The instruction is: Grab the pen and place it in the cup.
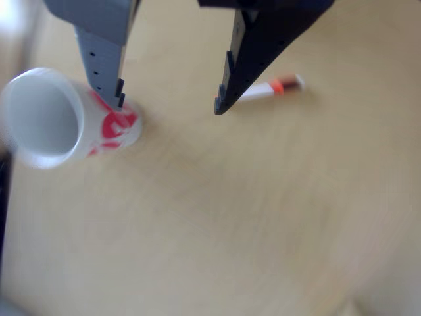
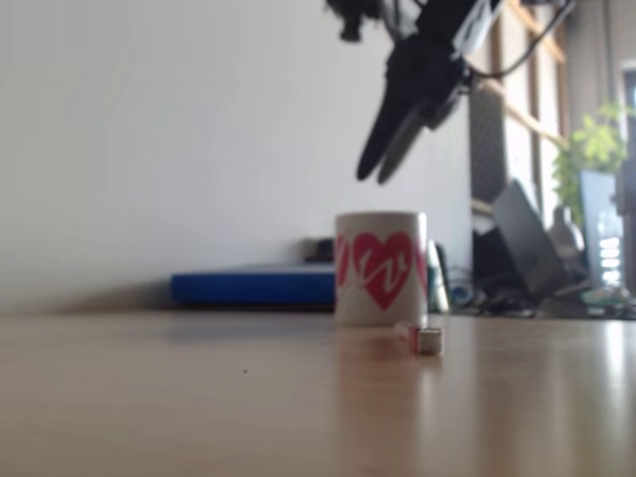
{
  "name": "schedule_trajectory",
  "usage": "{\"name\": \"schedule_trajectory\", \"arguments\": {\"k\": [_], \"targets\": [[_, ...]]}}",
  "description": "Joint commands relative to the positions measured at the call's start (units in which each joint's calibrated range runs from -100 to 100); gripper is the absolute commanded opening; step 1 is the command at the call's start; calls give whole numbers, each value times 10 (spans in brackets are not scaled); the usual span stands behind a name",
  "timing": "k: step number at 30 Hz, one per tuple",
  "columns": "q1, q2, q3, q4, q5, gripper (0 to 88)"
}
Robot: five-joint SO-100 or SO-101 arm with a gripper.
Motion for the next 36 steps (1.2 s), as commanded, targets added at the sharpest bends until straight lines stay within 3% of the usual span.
{"name": "schedule_trajectory", "arguments": {"k": [1, 6, 8, 21, 36], "targets": [[-4, 14, -50, 82, 133, 332], [-6, 112, -121, 206, 254, 305], [-13, 168, -143, 247, 274, 293], [-83, 407, -278, 288, 278, 301], [-88, 483, -420, 329, 291, 302]]}}
